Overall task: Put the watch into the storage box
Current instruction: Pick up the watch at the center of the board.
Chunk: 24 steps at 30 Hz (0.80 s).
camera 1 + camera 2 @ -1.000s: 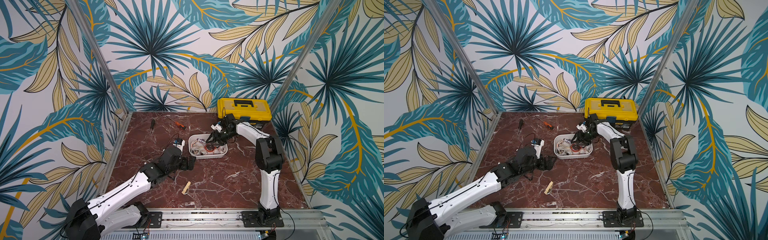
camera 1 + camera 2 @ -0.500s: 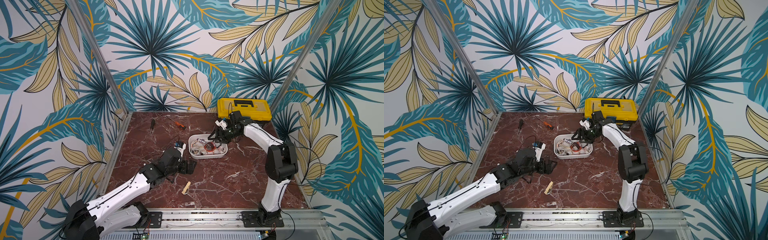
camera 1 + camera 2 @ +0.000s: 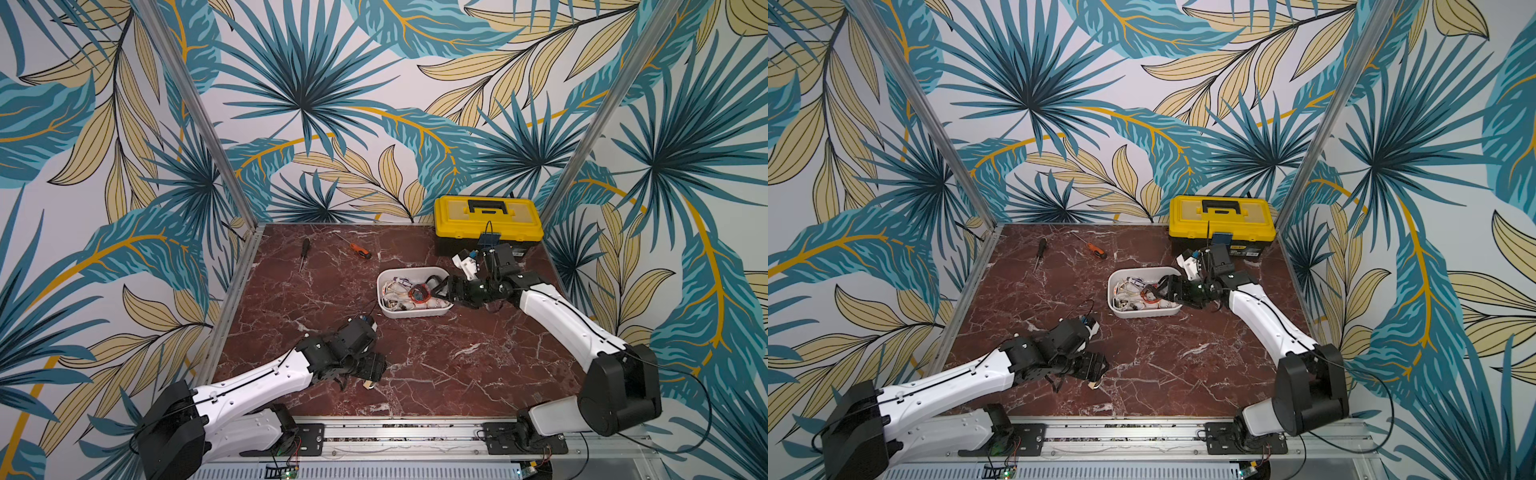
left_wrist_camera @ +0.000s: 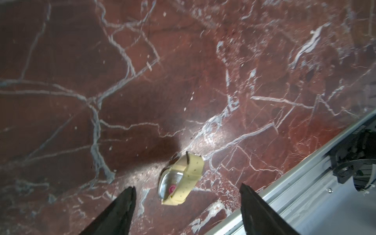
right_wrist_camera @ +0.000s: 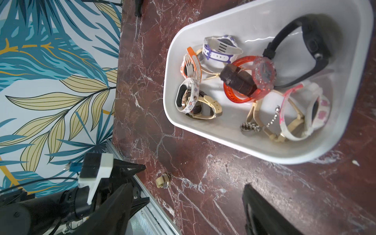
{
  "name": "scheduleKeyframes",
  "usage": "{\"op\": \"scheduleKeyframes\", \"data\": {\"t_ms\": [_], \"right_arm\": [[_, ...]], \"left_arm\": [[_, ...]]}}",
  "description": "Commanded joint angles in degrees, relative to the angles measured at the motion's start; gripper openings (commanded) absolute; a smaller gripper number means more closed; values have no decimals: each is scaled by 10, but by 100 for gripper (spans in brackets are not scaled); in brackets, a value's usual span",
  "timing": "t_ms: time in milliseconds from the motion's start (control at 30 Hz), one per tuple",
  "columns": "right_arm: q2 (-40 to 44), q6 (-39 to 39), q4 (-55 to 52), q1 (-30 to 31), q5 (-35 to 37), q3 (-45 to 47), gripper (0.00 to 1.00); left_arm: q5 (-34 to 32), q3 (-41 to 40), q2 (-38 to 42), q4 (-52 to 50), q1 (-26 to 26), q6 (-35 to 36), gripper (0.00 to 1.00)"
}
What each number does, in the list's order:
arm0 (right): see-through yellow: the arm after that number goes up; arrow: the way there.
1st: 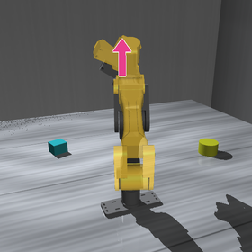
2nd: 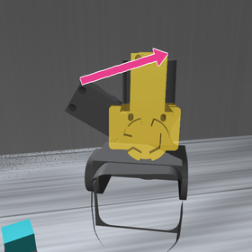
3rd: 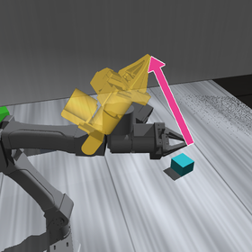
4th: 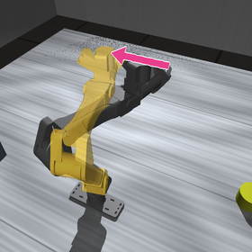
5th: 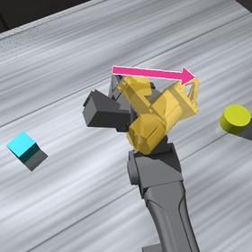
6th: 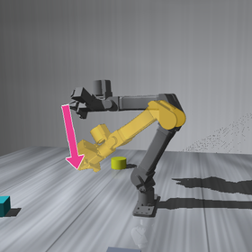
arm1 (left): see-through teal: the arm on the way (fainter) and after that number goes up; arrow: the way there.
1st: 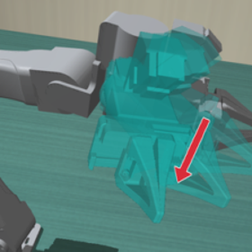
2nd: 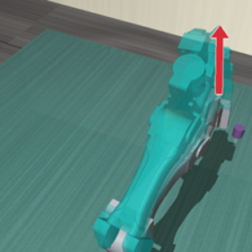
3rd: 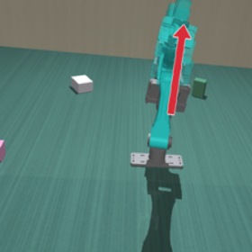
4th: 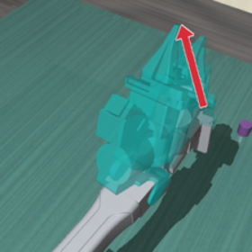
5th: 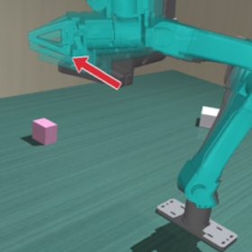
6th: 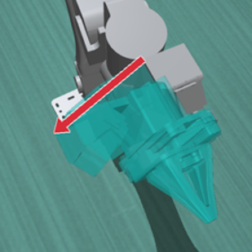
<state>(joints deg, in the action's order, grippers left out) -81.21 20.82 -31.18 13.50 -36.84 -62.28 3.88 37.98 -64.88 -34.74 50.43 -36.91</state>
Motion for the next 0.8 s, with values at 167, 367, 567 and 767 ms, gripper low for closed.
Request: {"op": "scheduleKeyframes", "data": {"t_ms": [167, 367, 567, 767], "right_arm": [[58, 19, 13, 2, 25, 76, 87], [66, 3, -8, 2, 44, 81, 88], [66, 4, -5, 2, 43, 81, 88], [61, 3, -3, 2, 47, 83, 88]], "left_arm": [[36, -3, -15, 14, 5, -6, 77], [49, -4, -59, 33, 3, 13, 64], [46, 2, -86, 31, -4, 25, 57], [47, 2, -106, 45, -11, 43, 46]]}}
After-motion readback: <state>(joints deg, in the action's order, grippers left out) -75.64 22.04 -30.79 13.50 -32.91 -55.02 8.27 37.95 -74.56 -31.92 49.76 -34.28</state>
